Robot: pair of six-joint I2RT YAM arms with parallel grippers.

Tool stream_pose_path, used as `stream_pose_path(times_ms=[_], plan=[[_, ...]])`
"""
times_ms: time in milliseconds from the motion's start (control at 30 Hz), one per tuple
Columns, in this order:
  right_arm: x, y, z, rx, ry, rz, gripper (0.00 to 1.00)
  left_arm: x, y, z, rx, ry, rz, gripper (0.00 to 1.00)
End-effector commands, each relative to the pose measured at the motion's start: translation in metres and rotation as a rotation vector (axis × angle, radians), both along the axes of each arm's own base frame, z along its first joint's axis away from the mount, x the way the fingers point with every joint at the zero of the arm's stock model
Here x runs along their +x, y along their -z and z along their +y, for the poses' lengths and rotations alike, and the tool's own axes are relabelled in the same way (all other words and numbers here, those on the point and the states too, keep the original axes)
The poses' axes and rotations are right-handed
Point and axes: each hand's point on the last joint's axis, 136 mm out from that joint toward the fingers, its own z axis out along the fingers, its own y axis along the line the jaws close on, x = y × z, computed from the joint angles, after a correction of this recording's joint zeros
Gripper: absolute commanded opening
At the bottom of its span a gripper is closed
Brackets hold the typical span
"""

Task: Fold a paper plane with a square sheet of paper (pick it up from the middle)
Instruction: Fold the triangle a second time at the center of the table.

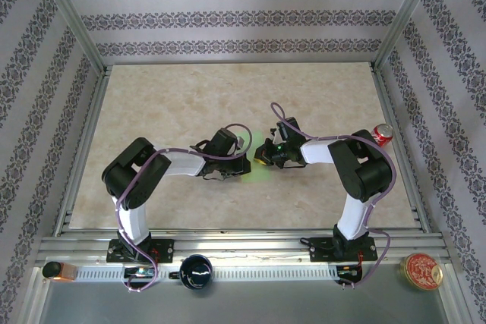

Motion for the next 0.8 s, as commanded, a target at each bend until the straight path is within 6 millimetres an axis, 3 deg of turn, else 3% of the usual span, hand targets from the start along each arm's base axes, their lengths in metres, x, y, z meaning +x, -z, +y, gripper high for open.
stream_pose_path(times_ms=[0,233,333,533,633,767], plan=[[-0.015,0.020,-0.018,-0.072,0.035,0.083,0.00,-0.022,0.029,0.020,0.090,0.001,0.056,0.00],[-0.003,-0.023,-0.004,-0.029,-0.013,-0.062,0.00,-0.033,0.036,0.026,0.087,0.015,0.061,0.00],[-0.008,-0.025,0.004,0.002,-0.044,-0.066,0.00,-0.031,0.033,0.025,0.086,0.018,0.046,0.00],[-0.025,-0.003,0.024,0.021,-0.068,0.010,0.00,-0.028,0.029,0.023,0.068,0.016,0.032,0.00],[-0.032,0.023,0.009,-0.080,-0.035,0.058,0.00,-0.028,0.028,0.025,0.077,0.016,0.026,0.00],[-0.024,0.034,-0.016,-0.115,0.031,0.049,0.00,-0.032,0.031,0.029,0.094,0.019,0.026,0.00]])
